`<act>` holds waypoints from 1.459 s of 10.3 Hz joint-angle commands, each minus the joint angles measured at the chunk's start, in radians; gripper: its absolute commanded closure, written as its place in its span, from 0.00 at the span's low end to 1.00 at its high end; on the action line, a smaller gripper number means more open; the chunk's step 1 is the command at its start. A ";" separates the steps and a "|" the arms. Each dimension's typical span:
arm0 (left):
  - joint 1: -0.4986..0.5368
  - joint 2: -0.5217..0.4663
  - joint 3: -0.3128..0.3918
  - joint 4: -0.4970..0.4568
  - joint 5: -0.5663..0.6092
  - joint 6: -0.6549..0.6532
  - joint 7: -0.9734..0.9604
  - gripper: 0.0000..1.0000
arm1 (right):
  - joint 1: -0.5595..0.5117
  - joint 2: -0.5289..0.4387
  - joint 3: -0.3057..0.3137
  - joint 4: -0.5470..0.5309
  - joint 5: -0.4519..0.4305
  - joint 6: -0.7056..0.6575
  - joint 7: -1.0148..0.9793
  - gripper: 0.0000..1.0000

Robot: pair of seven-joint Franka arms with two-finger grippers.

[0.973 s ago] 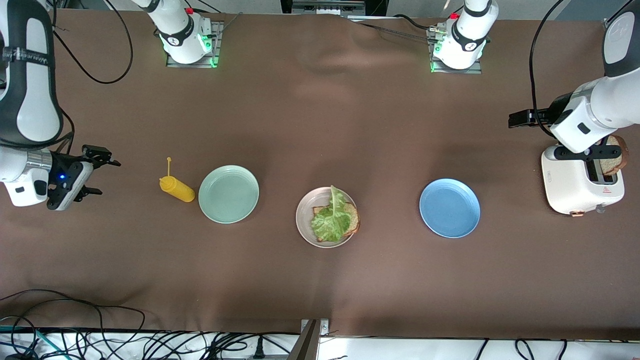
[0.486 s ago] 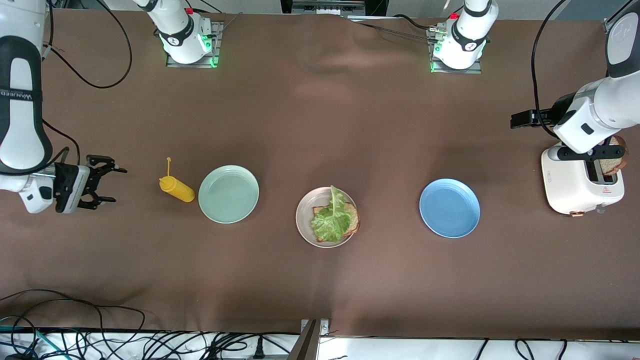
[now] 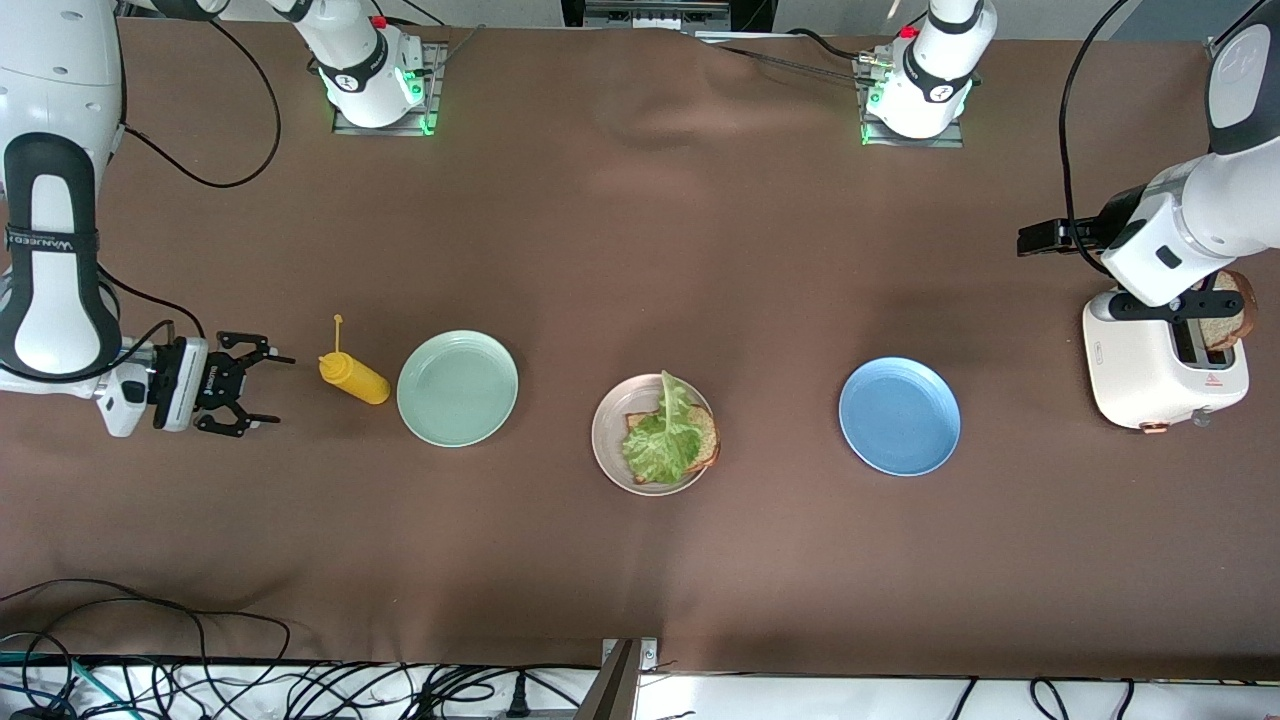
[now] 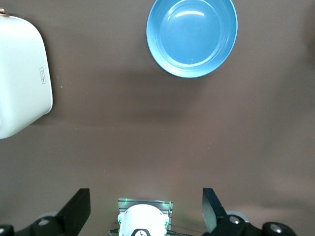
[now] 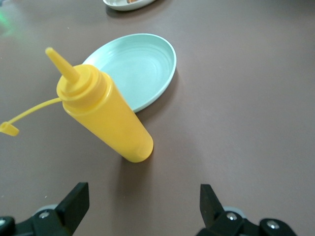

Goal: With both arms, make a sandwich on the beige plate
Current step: 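Close the right gripper around the yellow mustard bottle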

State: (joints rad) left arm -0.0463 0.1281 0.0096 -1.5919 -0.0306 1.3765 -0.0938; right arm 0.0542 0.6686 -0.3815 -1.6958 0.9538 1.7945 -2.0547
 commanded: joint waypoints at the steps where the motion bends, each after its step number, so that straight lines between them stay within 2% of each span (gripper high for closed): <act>1: 0.002 -0.004 -0.002 -0.003 0.032 -0.005 0.008 0.00 | -0.016 0.021 0.021 -0.028 0.078 -0.062 -0.106 0.00; 4: 0.008 -0.004 0.000 -0.002 0.032 -0.004 0.009 0.00 | -0.016 0.037 0.052 -0.042 0.091 -0.075 -0.211 0.00; 8: 0.008 -0.002 -0.002 0.003 0.031 -0.004 0.009 0.00 | -0.014 0.058 0.095 -0.041 0.154 -0.098 -0.295 0.00; 9: 0.008 -0.002 -0.002 0.003 0.029 -0.001 0.009 0.00 | -0.014 0.062 0.095 -0.042 0.193 -0.101 -0.314 0.04; 10: 0.008 -0.002 -0.002 0.003 0.028 -0.001 0.009 0.00 | -0.014 0.066 0.096 -0.041 0.201 -0.099 -0.314 0.23; 11: 0.008 -0.001 -0.002 0.003 0.025 -0.001 0.009 0.00 | -0.014 0.065 0.102 -0.038 0.203 -0.095 -0.308 0.46; 13: 0.008 0.004 -0.002 0.004 0.021 -0.001 0.009 0.00 | -0.014 0.063 0.102 -0.031 0.201 -0.090 -0.232 0.72; 14: 0.006 0.004 -0.002 0.006 0.021 -0.001 0.009 0.00 | -0.014 0.063 0.102 -0.031 0.200 -0.093 -0.141 0.81; 15: 0.006 0.004 -0.002 0.006 0.020 -0.001 0.009 0.00 | -0.014 0.063 0.102 -0.031 0.188 -0.095 -0.007 0.82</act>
State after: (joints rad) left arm -0.0389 0.1292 0.0111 -1.5924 -0.0306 1.3765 -0.0938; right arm 0.0520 0.7313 -0.2898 -1.7297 1.1369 1.7079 -2.1982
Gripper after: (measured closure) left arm 0.000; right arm 0.687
